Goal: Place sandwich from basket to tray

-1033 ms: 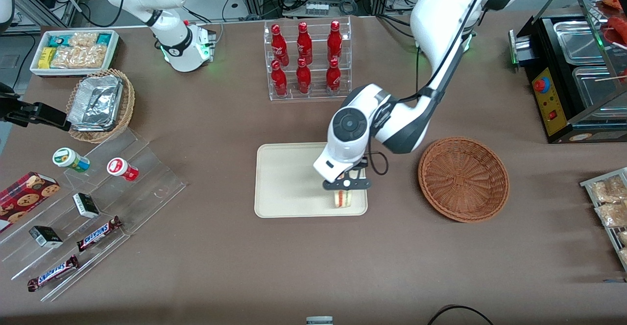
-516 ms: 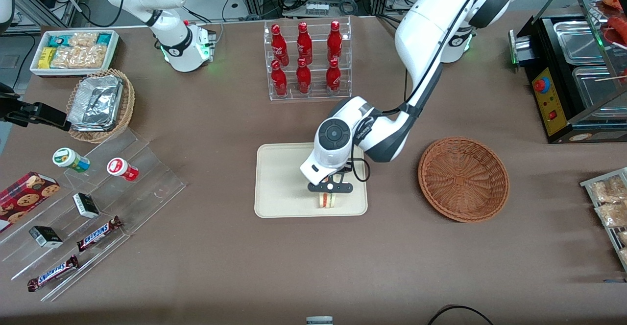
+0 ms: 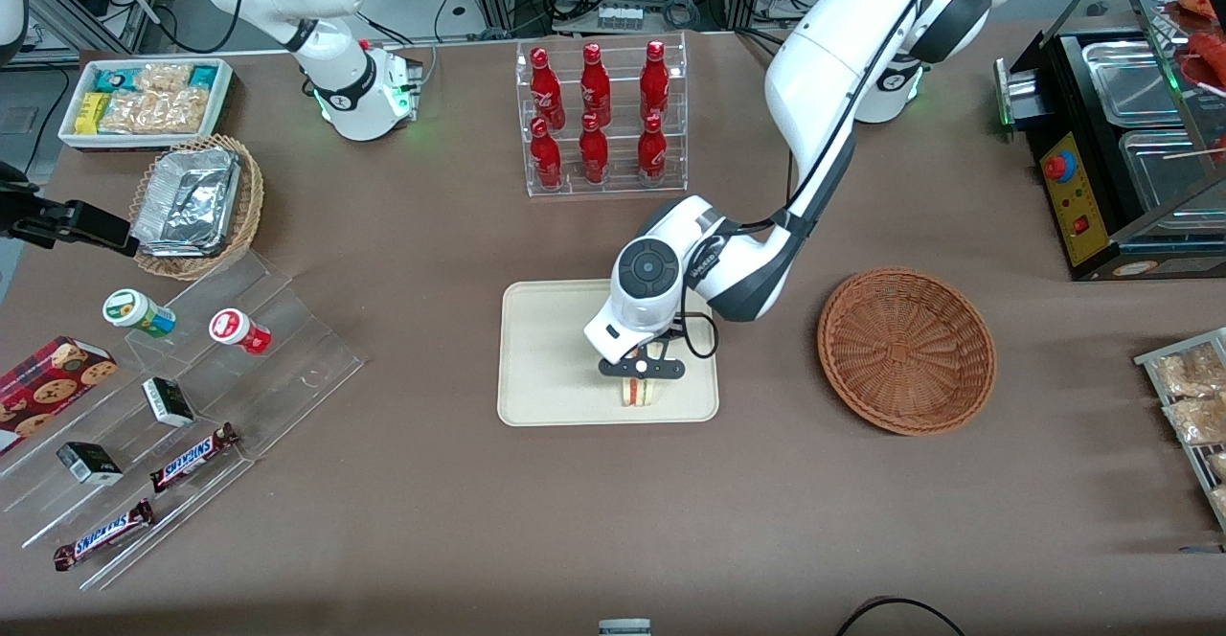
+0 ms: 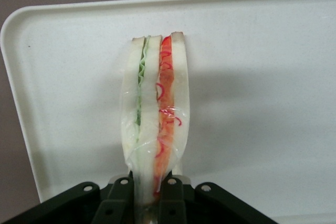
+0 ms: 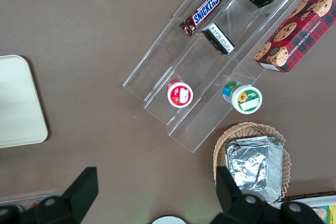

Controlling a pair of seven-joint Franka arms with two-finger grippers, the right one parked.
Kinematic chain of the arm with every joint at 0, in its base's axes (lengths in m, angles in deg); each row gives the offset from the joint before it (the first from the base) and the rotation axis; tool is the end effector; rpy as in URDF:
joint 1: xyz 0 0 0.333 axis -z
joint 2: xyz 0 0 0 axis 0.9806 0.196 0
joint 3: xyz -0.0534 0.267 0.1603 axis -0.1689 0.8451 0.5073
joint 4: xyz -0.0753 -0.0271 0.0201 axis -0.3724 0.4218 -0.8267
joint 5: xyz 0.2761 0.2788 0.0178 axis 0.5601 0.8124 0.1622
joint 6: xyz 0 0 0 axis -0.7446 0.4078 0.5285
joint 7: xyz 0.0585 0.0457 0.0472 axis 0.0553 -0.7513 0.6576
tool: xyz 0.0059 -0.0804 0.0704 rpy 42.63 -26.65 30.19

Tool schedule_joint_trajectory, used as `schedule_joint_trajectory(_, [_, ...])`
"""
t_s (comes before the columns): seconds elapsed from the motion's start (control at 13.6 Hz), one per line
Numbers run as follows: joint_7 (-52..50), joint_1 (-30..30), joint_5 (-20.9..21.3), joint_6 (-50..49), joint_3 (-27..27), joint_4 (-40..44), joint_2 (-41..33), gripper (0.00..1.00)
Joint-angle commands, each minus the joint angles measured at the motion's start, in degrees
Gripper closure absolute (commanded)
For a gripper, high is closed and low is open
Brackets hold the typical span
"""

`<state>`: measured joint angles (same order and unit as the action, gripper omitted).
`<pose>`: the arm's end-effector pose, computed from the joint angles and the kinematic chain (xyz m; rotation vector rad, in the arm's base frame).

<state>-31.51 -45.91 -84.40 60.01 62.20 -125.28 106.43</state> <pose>0.5502 -0.4858 0.2353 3.1058 -0.0818 -0.1154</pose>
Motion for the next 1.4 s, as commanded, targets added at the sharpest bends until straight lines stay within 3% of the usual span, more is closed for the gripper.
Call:
schedule_joint_trajectory(0.0, [-0.36,0.87,1.34,-0.33,0.41,1.56,0.9,0.0])
schedule_joint_trajectory(0.89, [-0.89,0.43,1.53,-0.59,0.93,2.18,-1.47,0.0])
schedule_joint_trajectory(1.33, [-0.01,-2.37,1.44,-3.57,5.93,2.18,-5.68,0.0])
